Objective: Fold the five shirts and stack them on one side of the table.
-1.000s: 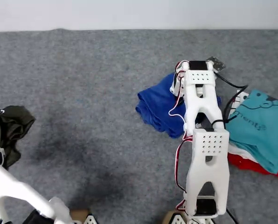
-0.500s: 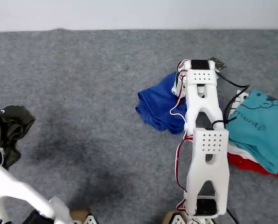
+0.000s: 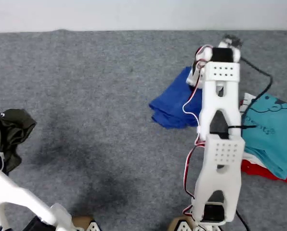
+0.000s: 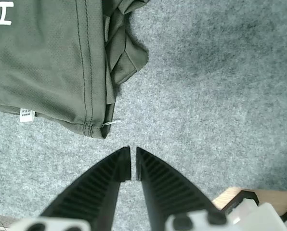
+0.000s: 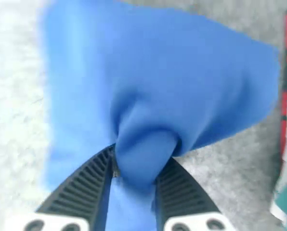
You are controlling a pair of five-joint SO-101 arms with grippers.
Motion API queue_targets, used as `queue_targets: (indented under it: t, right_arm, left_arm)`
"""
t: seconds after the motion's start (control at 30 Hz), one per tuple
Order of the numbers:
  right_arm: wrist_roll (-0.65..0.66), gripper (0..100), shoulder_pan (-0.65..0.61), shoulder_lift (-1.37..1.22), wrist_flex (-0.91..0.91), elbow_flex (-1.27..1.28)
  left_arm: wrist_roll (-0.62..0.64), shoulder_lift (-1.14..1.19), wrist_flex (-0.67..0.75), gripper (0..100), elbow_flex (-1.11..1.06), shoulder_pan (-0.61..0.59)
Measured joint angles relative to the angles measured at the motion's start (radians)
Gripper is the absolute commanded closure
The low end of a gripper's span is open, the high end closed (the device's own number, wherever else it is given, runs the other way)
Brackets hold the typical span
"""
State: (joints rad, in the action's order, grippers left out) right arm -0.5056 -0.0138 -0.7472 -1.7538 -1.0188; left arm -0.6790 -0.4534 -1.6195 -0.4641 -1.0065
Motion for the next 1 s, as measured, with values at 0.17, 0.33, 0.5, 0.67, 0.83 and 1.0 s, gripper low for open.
queue_targets:
  t: [0.17,0.33,0.5,0.67,0.83,1.0]
  right_arm:
    - [0.066,99.1,0.012,0.239,0.000,0.150]
    - [0.112,99.1,0.086,0.411,-0.002,0.196]
    - [0.150,99.1,0.176,0.494,-0.003,0.212]
    - [0.192,99.1,0.273,0.520,-0.003,0.236]
    - [0.238,99.1,0.370,0.520,-0.003,0.308]
    - [0.305,99.1,0.470,0.517,0.003,0.396]
  left_arm:
    - [0.000,0.000,0.000,97,0.000,0.000]
    - [0.000,0.000,0.000,97,0.000,0.000]
    - [0.000,0.000,0.000,97,0.000,0.005]
    - [0.000,0.000,0.000,97,0.000,0.060]
    - [0.000,0.000,0.000,97,0.000,0.101]
    - [-0.002,0.000,0.000,97,0.000,0.109]
